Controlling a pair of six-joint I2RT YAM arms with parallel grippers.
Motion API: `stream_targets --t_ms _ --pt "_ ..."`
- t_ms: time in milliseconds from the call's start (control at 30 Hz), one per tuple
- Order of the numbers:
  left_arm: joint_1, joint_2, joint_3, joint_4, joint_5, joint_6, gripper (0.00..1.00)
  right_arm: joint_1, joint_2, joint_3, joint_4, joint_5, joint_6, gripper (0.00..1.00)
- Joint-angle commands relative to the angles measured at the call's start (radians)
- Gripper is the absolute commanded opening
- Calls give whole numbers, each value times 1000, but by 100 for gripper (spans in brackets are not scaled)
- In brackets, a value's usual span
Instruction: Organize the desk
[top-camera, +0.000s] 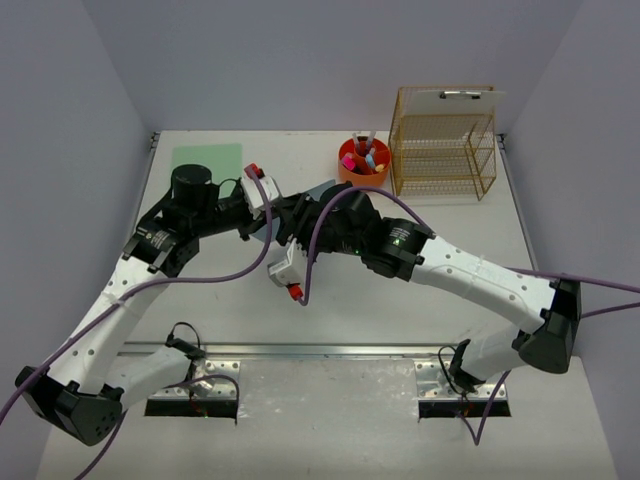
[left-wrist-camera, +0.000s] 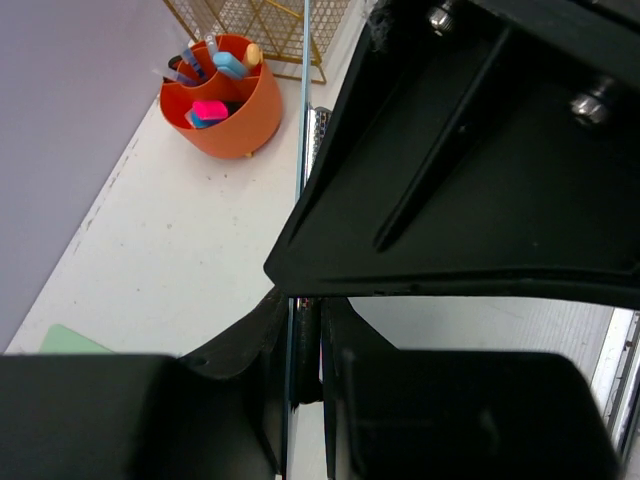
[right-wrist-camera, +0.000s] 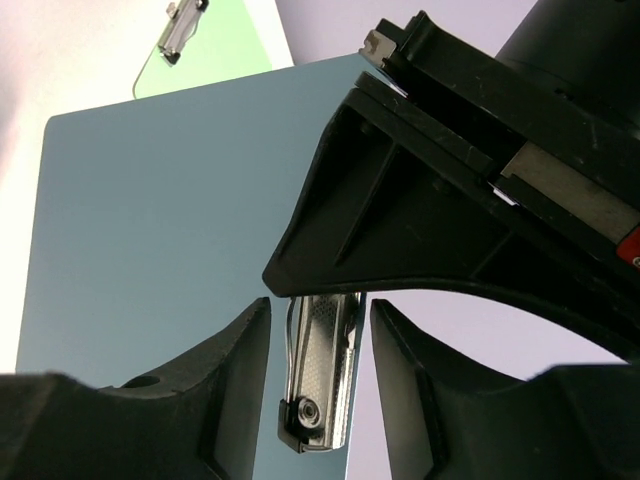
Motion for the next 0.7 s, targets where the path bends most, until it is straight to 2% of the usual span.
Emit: stream_targets --t_ms 0,167,267,400,467,500,533,567,633,667 --pt "-17 -41 -5 92 -14 23 0 -4 14 8 86 32 -14 43" --pt "-22 -59 -27 120 -22 33 0 -23 27 11 64 44 -6 29" --pt "-24 -73 -44 144 -20 30 0 -34 31 8 37 50 1 15" --pt "-24 -86 -55 168 -10 24 0 -46 37 3 24 78 4 1" --pt "-24 -90 -60 178 -5 21 0 -51 39 4 15 81 5 0" --pt "-24 -91 -60 178 -4 20 7 -53 40 4 12 80 5 0" --pt "-24 -91 -60 178 -3 16 24 -58 39 5 10 79 5 0" --pt "-24 -91 -62 178 -2 15 28 -60 39 7 4 79 6 0" --pt "-24 -98 -69 187 -7 0 67 -63 34 12 -15 81 11 0" --pt "-24 -101 -74 191 -10 -3 79 -65 31 16 -25 81 15 0"
